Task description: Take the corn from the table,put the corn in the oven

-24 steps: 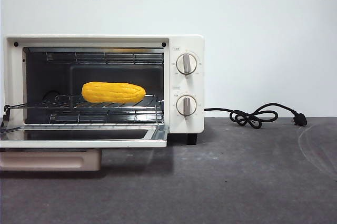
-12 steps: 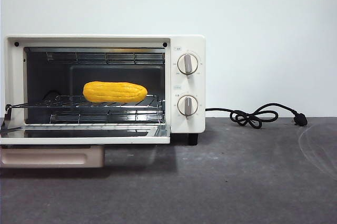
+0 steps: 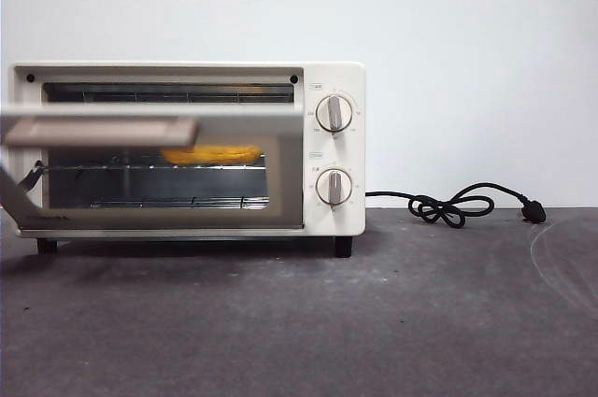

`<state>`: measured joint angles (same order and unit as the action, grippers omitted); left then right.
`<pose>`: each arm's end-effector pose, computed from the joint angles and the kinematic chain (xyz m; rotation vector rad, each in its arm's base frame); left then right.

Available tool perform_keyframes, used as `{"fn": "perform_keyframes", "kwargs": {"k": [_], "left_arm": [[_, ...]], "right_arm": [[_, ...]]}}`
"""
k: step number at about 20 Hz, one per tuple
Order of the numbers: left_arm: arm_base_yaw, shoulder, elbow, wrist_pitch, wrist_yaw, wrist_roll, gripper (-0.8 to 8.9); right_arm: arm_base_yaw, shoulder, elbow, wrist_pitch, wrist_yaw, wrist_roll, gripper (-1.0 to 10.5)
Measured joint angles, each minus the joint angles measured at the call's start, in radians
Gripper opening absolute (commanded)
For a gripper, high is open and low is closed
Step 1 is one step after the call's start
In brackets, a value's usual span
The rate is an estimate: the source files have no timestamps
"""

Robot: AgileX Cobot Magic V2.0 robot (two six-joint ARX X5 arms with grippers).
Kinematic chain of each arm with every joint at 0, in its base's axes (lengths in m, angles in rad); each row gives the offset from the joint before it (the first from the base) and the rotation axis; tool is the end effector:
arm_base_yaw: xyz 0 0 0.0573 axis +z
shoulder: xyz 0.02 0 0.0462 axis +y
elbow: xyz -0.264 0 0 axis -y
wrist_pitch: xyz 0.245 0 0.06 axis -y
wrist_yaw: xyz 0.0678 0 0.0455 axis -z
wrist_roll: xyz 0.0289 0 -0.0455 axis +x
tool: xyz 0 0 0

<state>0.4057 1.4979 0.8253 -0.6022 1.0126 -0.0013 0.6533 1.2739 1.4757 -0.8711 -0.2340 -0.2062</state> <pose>0.2431 0.0777 0.1816 -0.8427 0.9812 -0.5209 0.1913 0.1548 0.4043 -0.3292 0.5870 0.9219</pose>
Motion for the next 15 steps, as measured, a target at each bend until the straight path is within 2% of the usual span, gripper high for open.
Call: {"fn": "perform_keyframes", "kwargs": {"k": [3,8,12,15], "left_arm": [[-0.003,-0.047,0.0,0.084,0.057,-0.061,-0.08],[0.0,-0.14,0.0,0.221,0.062,-0.183,-0.09],[0.008,-0.24,0.0,0.415,0.013,-0.33,-0.08],[0.008,-0.296,0.0,0.459,-0.014,-0.394,-0.09]], "right_arm": [[0.0,0.0,0.0,0.0,0.0,0.0,-0.2],[0.0,0.0,0.0,0.0,0.0,0.0,-0.2],[0.0,0.0,0.0,0.0,0.0,0.0,-0.2],[0.0,0.0,0.0,0.0,0.0,0.0,-0.2]]}}
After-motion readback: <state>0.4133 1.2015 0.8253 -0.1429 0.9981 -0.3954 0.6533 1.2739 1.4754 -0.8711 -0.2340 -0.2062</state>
